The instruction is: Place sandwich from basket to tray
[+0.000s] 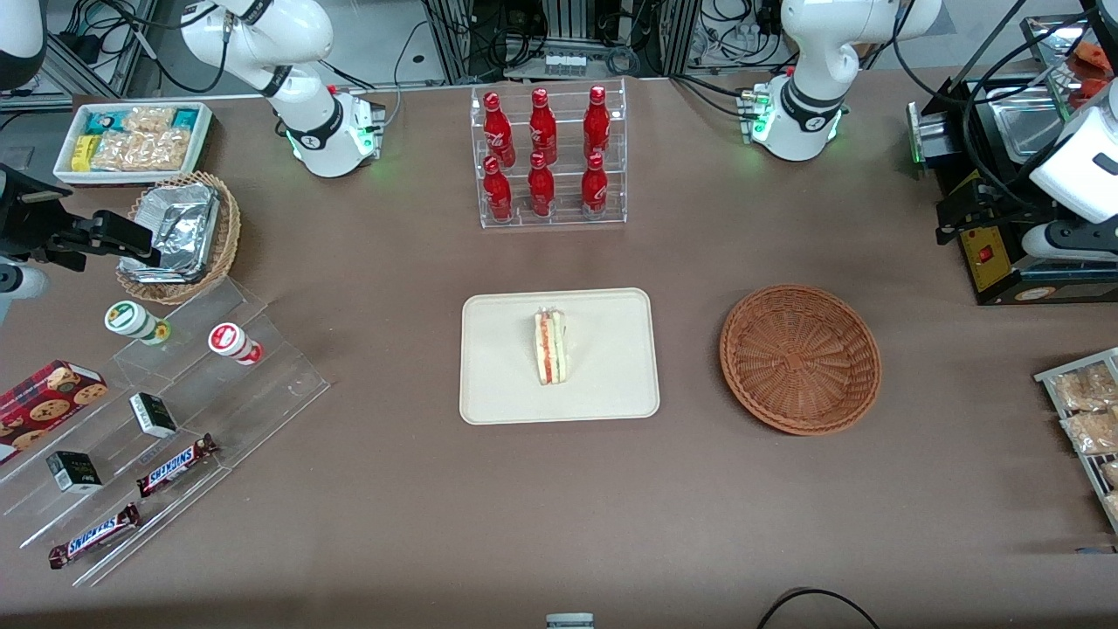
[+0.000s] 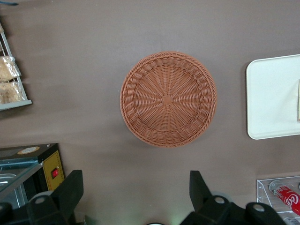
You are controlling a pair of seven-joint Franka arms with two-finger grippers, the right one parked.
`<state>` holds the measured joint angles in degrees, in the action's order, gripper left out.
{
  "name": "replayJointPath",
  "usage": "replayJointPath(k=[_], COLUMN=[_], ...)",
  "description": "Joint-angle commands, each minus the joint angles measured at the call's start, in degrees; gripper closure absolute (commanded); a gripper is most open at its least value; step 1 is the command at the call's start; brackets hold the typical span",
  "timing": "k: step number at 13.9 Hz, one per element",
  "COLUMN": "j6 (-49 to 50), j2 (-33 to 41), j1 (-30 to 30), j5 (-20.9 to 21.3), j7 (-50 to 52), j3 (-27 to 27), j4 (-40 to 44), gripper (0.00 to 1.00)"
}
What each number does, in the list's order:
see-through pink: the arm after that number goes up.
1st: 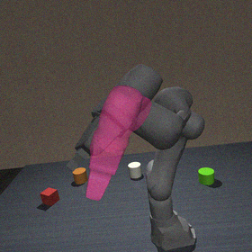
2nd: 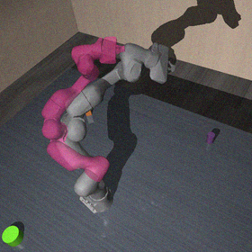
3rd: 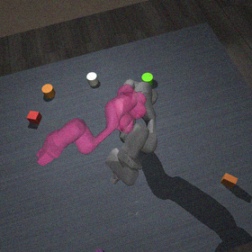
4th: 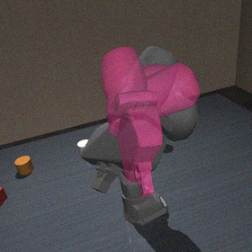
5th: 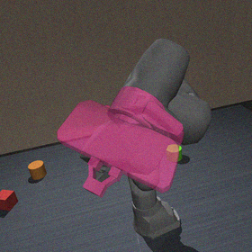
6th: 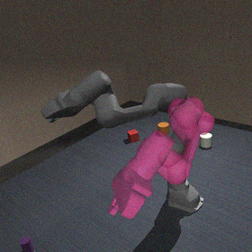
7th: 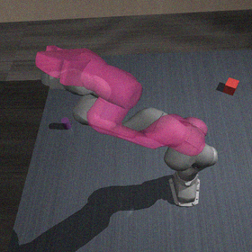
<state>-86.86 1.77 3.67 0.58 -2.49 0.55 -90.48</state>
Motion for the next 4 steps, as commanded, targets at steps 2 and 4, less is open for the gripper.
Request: replayJointPath(k=[2, 4], j6=[0.64, 0.64], j2=[-3.08, -3.09], j1=[-0.15, -0.94], j5=[0.13, 0.13], j7=[-1.2, -1.11], j3=[0.15, 0.15], j4=[4.52, 4.52], gripper=[0.0, 0.0])
